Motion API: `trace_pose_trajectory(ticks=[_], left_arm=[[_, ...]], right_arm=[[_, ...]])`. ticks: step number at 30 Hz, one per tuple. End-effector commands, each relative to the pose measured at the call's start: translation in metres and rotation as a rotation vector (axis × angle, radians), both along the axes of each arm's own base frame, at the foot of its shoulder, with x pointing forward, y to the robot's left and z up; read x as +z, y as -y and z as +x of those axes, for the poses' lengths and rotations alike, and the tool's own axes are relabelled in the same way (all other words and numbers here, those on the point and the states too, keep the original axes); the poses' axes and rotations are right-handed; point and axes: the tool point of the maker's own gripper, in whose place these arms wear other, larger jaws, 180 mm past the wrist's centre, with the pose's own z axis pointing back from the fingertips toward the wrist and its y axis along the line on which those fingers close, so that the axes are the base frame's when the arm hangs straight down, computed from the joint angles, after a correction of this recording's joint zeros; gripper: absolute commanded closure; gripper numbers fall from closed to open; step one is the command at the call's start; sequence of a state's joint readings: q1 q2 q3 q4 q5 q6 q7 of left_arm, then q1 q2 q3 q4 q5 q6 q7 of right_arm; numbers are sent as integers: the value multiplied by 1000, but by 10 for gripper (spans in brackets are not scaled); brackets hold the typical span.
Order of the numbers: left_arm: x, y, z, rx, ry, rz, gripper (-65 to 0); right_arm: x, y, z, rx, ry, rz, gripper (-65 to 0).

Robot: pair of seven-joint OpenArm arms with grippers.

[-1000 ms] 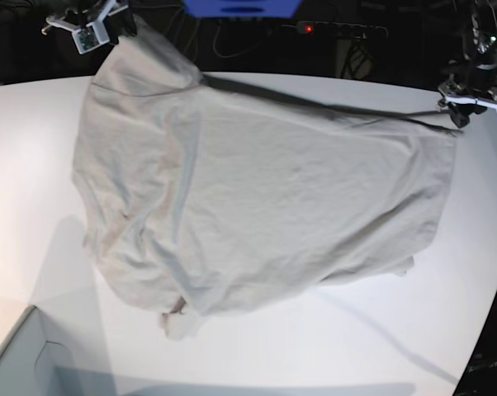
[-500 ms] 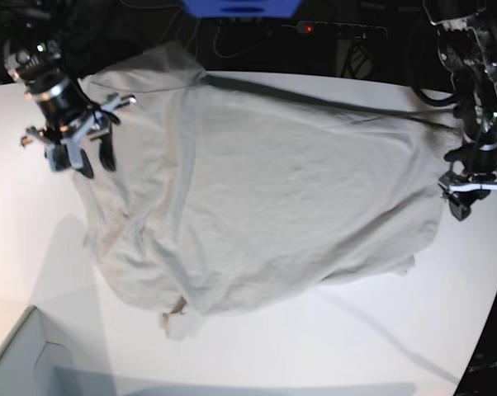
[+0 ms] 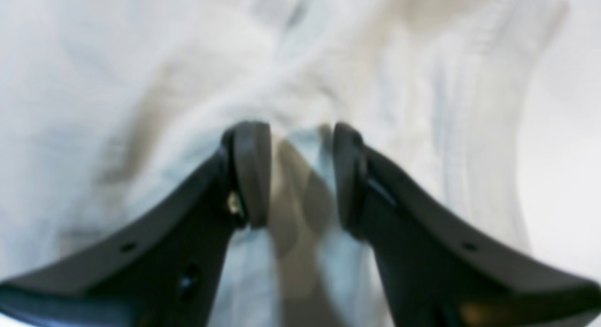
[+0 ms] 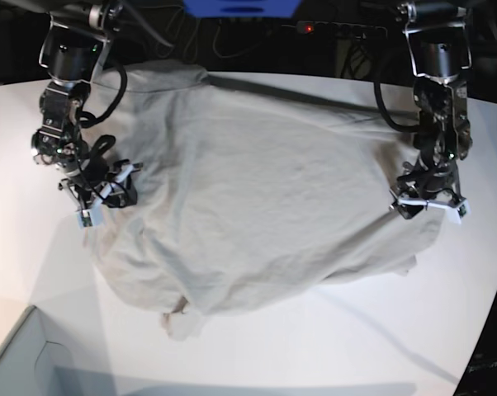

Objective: Layout the t-shirt on the table in an organized manner, then fold the t-shirt properly
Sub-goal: 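Lower both grippers onto the shirt and grasp its edge, then pull the shirt edge with both grippers to stretch it flat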

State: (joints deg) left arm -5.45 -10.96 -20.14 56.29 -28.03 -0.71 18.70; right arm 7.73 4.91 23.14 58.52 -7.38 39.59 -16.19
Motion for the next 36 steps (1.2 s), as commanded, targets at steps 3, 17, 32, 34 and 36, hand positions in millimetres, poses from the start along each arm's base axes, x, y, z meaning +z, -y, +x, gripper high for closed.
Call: trace_pose_trajectory(ticks=[3, 17, 32, 34, 36], left_arm=[[-15, -12, -30, 1, -86, 44, -362], [56, -10, -77, -44, 64, 163, -362], [92, -44, 75, 53, 188, 87, -363], [79, -55, 78, 68, 137, 84, -362], [63, -56, 78, 75, 86, 68, -362]], right_arm=[[-21, 5, -34, 15, -85, -28, -225], [-30, 29, -120, 42, -164, -139, -224], [-25, 28, -107, 39, -140, -135, -223], [-24, 28, -106, 40, -135, -138, -223], [-24, 28, -106, 40, -135, -138, -223]])
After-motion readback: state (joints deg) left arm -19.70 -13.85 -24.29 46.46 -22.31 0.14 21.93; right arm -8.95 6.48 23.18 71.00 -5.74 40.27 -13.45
